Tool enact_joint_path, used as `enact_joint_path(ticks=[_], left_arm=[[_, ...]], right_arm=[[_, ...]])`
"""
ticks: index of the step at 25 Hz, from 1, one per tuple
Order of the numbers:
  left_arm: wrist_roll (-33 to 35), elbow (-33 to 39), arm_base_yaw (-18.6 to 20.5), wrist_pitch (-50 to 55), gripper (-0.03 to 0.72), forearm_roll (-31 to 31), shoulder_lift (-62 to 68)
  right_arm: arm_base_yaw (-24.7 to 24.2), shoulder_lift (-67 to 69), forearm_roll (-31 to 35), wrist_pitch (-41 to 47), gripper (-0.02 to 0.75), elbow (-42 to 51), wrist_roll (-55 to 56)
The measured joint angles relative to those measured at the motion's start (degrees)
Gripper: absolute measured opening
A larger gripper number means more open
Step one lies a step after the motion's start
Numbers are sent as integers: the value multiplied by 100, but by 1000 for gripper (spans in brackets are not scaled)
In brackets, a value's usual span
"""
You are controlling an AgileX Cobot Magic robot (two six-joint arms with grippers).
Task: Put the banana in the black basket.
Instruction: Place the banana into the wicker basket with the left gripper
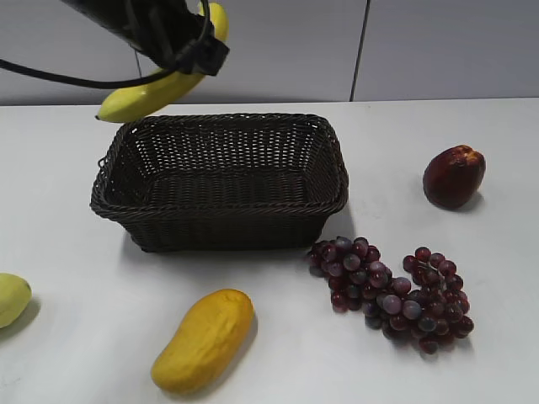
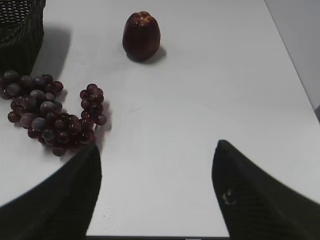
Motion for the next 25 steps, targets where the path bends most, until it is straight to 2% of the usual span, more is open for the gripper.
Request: enact_joint_path(ticks=[9, 11, 14, 16, 20, 25], left_arm=[[0, 0, -372, -206, 421, 82, 695], [0, 0, -377, -189, 468, 82, 806], [6, 0, -377, -164, 626, 82, 864], [11, 0, -377, -164, 676, 82, 869], [11, 0, -377, -35, 693, 82, 848], [17, 0, -377, 510, 679, 82, 443]], right_arm=[[0, 0, 0, 0, 555, 0, 0], [0, 0, 0, 0, 555, 0, 0], [0, 0, 0, 0, 555, 0, 0], [0, 0, 0, 0, 555, 0, 0], [0, 0, 0, 0, 555, 0, 0], [0, 0, 0, 0, 555, 0, 0]])
